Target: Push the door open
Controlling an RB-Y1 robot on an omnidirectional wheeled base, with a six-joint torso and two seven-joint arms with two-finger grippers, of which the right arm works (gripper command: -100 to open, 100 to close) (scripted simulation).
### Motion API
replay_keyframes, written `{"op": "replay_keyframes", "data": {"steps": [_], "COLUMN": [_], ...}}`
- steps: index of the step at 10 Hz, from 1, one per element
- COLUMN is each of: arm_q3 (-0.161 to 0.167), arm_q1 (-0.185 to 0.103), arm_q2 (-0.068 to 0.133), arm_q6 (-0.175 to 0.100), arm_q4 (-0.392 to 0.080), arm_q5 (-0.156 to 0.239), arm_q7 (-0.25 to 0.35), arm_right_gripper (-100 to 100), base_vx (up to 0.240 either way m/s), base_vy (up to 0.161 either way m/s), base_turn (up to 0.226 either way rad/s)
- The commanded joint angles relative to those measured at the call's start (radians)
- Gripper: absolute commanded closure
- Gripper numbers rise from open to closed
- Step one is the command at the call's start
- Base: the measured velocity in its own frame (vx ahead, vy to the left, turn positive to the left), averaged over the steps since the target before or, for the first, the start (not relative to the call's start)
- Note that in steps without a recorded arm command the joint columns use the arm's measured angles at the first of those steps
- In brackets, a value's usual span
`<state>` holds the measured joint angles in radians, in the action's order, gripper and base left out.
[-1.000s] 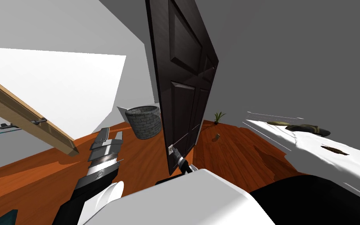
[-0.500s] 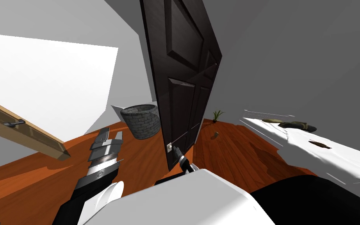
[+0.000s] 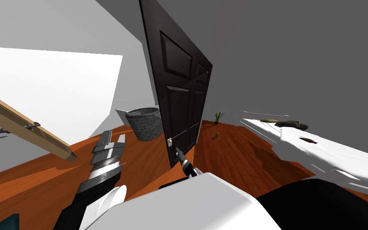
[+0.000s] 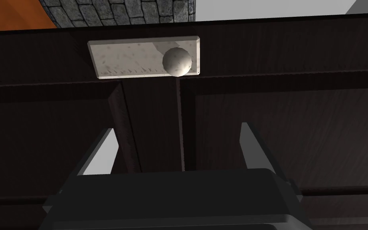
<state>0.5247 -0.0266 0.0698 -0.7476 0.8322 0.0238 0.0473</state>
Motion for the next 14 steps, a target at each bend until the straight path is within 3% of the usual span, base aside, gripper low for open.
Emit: {"op": "replay_keyframes", "data": {"steps": [1,11,12,14], "arm_q3": [0.000,-0.021,-0.021,-0.021], "arm_q1": [0.000,-0.008,-0.008,-0.008], "arm_q2": [0.000,-0.011,-0.011,-0.011], "arm_q6": [0.000,-0.021,-0.021,-0.021], "arm_q4": [0.000,-0.023,-0.023,-0.023], "arm_q5": [0.000,0.004,0.004,0.004], "arm_q7": [0.000,-0.012,-0.012,-0.012], "arm_right_gripper": [-100,-100,100,100], "base_vx": [-0.123,0.165,-0.020,-0.023], "base_vy": [-0.039,0.093,-0.005,-0.013], "base_turn": [-0.001,0.021,0.007,0.009]}}
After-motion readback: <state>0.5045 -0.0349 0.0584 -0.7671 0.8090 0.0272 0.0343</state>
